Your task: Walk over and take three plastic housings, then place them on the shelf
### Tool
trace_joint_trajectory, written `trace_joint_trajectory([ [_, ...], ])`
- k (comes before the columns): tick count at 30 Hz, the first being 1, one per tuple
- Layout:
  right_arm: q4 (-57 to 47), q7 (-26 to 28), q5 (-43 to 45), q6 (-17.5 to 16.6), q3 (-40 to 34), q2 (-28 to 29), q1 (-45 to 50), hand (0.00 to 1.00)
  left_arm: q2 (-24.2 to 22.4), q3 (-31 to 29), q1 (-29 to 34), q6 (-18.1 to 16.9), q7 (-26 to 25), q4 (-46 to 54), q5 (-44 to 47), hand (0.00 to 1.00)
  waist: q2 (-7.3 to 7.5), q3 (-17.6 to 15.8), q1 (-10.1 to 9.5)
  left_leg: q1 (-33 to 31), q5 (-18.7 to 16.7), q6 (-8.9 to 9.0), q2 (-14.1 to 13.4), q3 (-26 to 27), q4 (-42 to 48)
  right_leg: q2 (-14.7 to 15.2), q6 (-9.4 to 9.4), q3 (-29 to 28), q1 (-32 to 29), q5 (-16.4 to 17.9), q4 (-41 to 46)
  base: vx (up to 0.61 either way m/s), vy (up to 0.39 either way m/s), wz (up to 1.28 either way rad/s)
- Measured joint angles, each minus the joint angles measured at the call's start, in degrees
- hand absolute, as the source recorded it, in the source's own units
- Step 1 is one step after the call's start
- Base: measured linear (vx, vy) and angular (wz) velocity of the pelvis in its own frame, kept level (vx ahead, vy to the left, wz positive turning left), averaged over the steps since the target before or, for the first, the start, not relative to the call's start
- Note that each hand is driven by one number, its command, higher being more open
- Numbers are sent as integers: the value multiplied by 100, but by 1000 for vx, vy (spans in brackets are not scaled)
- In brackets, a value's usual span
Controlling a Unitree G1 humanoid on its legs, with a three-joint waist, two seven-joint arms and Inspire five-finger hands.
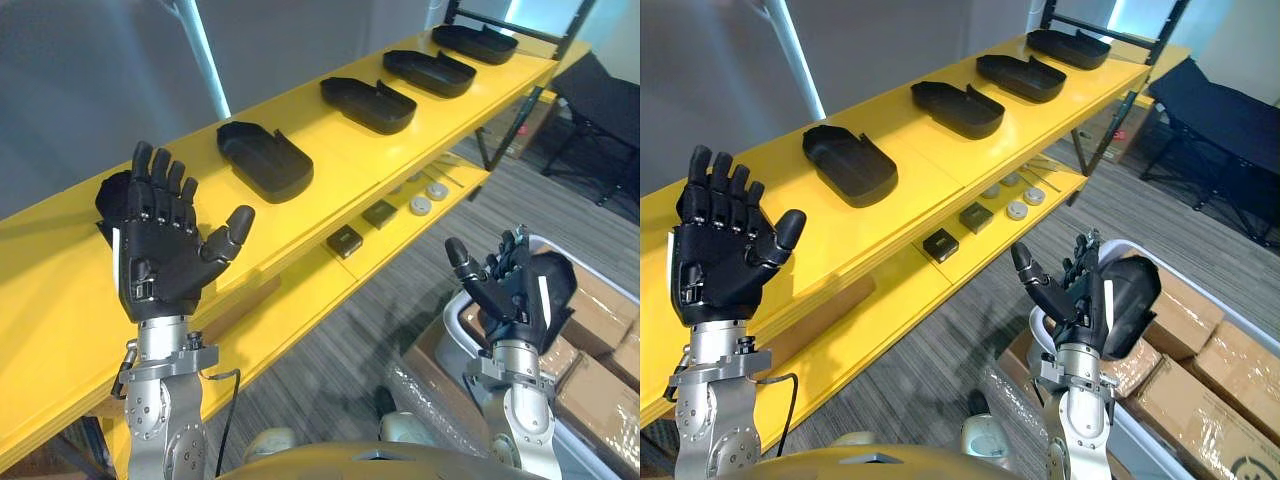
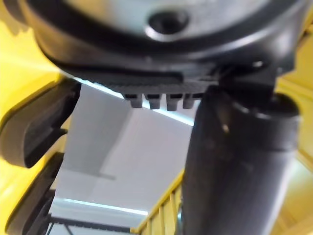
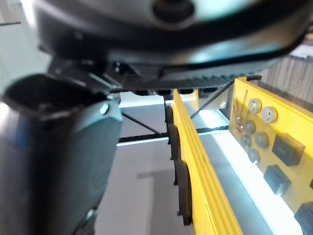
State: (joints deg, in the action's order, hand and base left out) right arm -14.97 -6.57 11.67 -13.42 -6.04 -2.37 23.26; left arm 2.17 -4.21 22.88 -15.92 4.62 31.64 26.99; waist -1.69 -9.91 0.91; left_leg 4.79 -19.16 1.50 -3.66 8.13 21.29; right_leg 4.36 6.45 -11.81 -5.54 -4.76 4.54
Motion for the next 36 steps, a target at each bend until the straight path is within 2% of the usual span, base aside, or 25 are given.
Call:
trace_joint_trajectory([
  [1, 0, 69, 3, -2, -7, -35, -60, 100, 3, 14, 5, 8, 4, -13, 1, 100, 10, -36, -102, 125, -7, -7, -6, 363, -9, 264, -287, 857, -13, 83, 11, -196, 76, -138],
  [2, 43, 157, 6, -19, -6, -84, -228, 100, 15, 8, 21, 13, -82, -17, -13, 100, -60, -105, -214, 316, 43, -84, -118, 698, -140, 460, -643, 1641, -28, 281, 148, -192, 56, -135],
  [3, 75, 179, 6, -36, 8, -104, -294, 100, 23, 1, 30, 15, -117, -20, -22, 100, -59, -103, -226, 358, 61, -106, -158, 786, -190, 508, -714, 1827, -77, 329, 205, -173, -20, -133],
  [4, 141, 237, 5, -87, 71, -216, -579, 100, 76, -93, 10, 20, -222, -28, -42, 100, -88, -100, -220, 354, 87, -86, -264, 1110, -257, 728, -807, 2301, -374, 395, 729, -130, -95, -99],
  [6, 211, 156, -1, -110, 114, -312, -835, 100, 98, -192, -22, 45, -263, -67, 43, 100, -109, -106, -218, 353, 150, 9, -459, 1277, -259, 849, -826, 2635, -412, 419, 1563, -42, -106, -66],
  [7, 357, 54, -6, -160, 162, -315, -964, 100, 72, -261, -11, 77, -273, -70, 195, 100, -81, -82, -237, 362, 199, 90, -595, 1363, -266, 1017, -856, 2852, -306, 543, 1973, 54, -109, -39],
  [9, 666, -136, -25, -198, 402, -303, -1182, 100, -38, -414, 25, 76, -504, -105, 160, 100, 13, -23, -323, 352, 270, 217, -780, 1581, -253, 1341, -905, 3128, -133, 723, 2262, 73, -174, -63],
  [10, 814, -188, -45, -197, 557, -289, -1274, 100, -108, -508, 19, 76, -656, -158, 158, 100, 57, 0, -397, 339, 317, 301, -900, 1710, -247, 1369, -797, 3225, -159, 645, 2196, 70, -312, -89],
  [11, 999, -258, -237, -188, 749, -281, -1329, 100, -250, -541, 15, 112, -860, -347, 157, 100, -14, 33, -423, 348, 427, 439, -1040, 1773, -416, 1064, -707, 3463, -233, 492, 2118, 61, -299, -84],
  [12, 1033, -271, -248, -182, 805, -274, -1322, 100, -271, -517, 20, 128, -915, -406, 157, 100, -69, 36, -438, 392, 528, 492, -1108, 1819, -571, 931, -752, 3462, -300, 428, 2061, 42, -639, -236],
  [13, 1038, -75, -406, 98, 819, -261, -1275, 100, -334, 27, -167, 359, -1094, -715, 220, 100, 29, -31, -308, 902, 1057, 826, -1497, 2772, -1130, 352, -786, 4417, -31, 720, 1011, 3, -606, -227],
  [14, 1016, -2, -449, 179, 763, -269, -1276, 100, -346, 229, -174, 491, -1168, -718, 220, 100, 38, -34, -253, 940, 1094, 737, -1614, 2743, -998, 207, -883, 4292, -21, 745, 1010, -14, -604, -220],
  [16, 982, -1, -448, 187, 711, -361, -1259, 100, -348, 449, -198, 571, -1182, -725, 218, 100, 33, -39, -226, 942, 1046, 683, -1589, 2524, -946, 126, -896, 4165, -17, 759, 977, -49, -172, -49],
  [18, 924, 24, -454, 186, 677, -501, -1230, 100, -345, 615, -264, 538, -1204, -786, 217, 100, -65, -38, -168, 854, 1062, 618, -1652, 2472, -803, -84, -865, 4057, -51, 803, 853, -80, -102, -32],
  [19, 925, 63, -458, 209, 676, -496, -1220, 100, -333, 660, -366, 444, -1271, -976, 207, 100, -40, -113, -168, 670, 1083, 470, -1787, 2390, -314, -196, -873, 4044, 63, 809, 581, -49, -112, -36],
  [20, 924, 166, -456, 243, 792, -510, -1191, 100, -268, 662, -407, 352, -1400, -1258, 163, 100, 30, -169, -201, 204, 1092, 223, -1889, 1971, 458, -271, -802, 3999, 331, 762, -29, -35, -106, -58],
  [21, 871, 223, -457, 243, 894, -581, -1179, 100, -270, 700, -396, 321, -1523, -1413, 162, 100, 135, -220, -225, -167, 784, 387, -1585, 1429, 628, -263, -670, 3965, 449, 678, -545, -6, -52, -62],
  [22, 819, 227, -462, 243, 905, -618, -1179, 100, -273, 761, -380, 321, -1559, -1435, 165, 100, 145, -228, -249, -323, 707, 366, -1416, 1279, 466, -258, -535, 3974, 443, 684, -735, 4, -15, -65],
  [23, 655, 179, -476, 219, 890, -803, -1179, 100, -389, 896, -355, 289, -1564, -1446, 167, 100, -131, -270, -280, -524, 774, 322, -1428, 1123, -102, -244, -774, 4026, 238, 681, -210, 27, 4, -53],
  [24, 631, 87, -471, 199, 885, -896, -1225, 100, -419, 982, -316, 242, -1507, -1428, 160, 100, -228, -371, -291, -507, 802, 411, -1381, 1120, -346, -166, -899, 4154, 200, 338, -7, 64, 127, -66],
  [25, 855, -7, -465, 302, 891, -871, -1292, 100, -346, 1054, -271, 252, -1471, -1605, 159, 100, -274, -405, -353, -301, 841, 664, -1370, 1138, -469, -210, -847, 4035, 280, 353, -22, 47, 133, -44],
  [28, 1124, -224, -455, 427, 812, -848, -1317, 100, -341, 1155, -233, 283, -1227, -1613, 162, 100, -191, -417, -337, -196, 1011, 581, -1064, 1167, -857, 58, -801, 4020, 116, 278, 170, 95, 178, -3],
  [31, 1815, -411, -506, 632, 755, -845, -1541, 100, -319, 1214, -210, 398, -1117, -1605, -131, 100, -198, -414, -377, -73, 1049, 547, -791, 1131, -989, 368, -751, 4018, 100, 300, 440, 45, 166, 13],
  [34, 2384, -638, -916, 814, 787, -818, -1712, 100, -226, 1239, -220, 494, -964, -1538, -260, 100, -192, -417, -412, -54, 1040, 443, -611, 905, -1063, 581, -612, 4170, 234, 260, 442, -12, 183, 40],
  [36, 2883, -928, -974, 906, 731, -804, -1982, 100, -99, 1267, -284, 583, -802, -1514, -259, 100, -179, -420, -531, -277, 1023, 326, -457, 622, -1004, 744, -496, 4355, 249, 206, 438, -58, 89, 62],
])
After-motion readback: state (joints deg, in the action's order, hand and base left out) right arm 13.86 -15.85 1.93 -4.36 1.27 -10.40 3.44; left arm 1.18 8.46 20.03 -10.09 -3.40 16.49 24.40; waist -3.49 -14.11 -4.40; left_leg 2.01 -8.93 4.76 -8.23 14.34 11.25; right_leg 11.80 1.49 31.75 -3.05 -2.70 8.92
